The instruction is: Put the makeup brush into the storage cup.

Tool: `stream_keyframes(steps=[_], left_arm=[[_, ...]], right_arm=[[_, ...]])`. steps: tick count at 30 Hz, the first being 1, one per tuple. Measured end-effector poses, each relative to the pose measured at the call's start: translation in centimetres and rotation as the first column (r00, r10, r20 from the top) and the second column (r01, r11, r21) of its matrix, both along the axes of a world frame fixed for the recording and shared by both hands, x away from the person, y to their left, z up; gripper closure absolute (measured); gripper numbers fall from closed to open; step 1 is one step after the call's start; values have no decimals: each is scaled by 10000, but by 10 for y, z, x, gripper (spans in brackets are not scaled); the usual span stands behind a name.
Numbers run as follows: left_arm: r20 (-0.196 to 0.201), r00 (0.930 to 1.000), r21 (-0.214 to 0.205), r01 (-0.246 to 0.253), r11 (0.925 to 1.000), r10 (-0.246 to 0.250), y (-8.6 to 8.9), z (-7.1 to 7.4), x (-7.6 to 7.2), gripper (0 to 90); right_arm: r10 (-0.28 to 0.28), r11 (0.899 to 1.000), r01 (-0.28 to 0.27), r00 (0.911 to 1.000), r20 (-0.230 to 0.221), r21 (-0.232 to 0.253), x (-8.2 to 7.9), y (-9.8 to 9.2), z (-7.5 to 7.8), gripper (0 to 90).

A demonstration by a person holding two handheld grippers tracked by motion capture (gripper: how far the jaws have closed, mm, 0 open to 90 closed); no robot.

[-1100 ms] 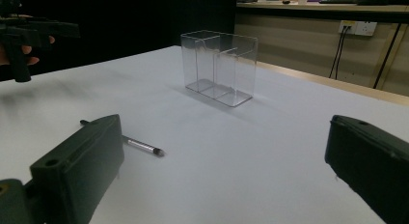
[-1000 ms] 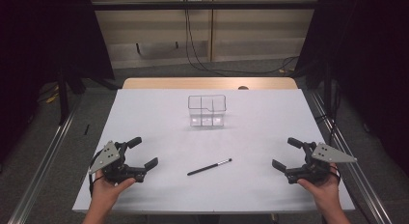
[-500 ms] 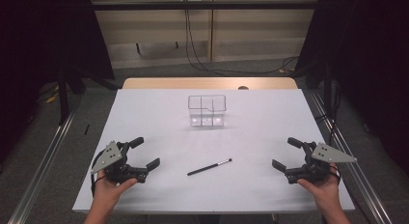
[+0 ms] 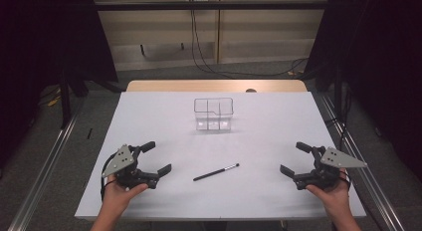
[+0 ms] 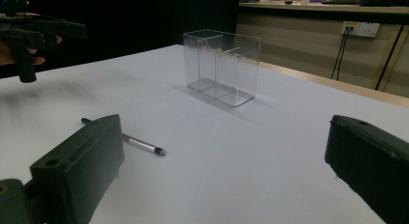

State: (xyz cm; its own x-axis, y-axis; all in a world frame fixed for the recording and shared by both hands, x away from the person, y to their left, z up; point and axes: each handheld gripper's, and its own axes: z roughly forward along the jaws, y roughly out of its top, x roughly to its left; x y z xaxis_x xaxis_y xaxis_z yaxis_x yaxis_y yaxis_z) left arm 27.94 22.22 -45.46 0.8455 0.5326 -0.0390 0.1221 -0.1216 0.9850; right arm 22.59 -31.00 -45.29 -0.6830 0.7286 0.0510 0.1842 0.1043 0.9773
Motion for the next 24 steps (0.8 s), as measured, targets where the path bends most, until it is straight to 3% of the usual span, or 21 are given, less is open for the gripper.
stream_keyframes(steps=[24], left_arm=[[-32,9989,-172,468,9988,-469,-28,2,12,44]], right_arm=[[76,9999,-76,10000,24,119,-1,1,1,0]])
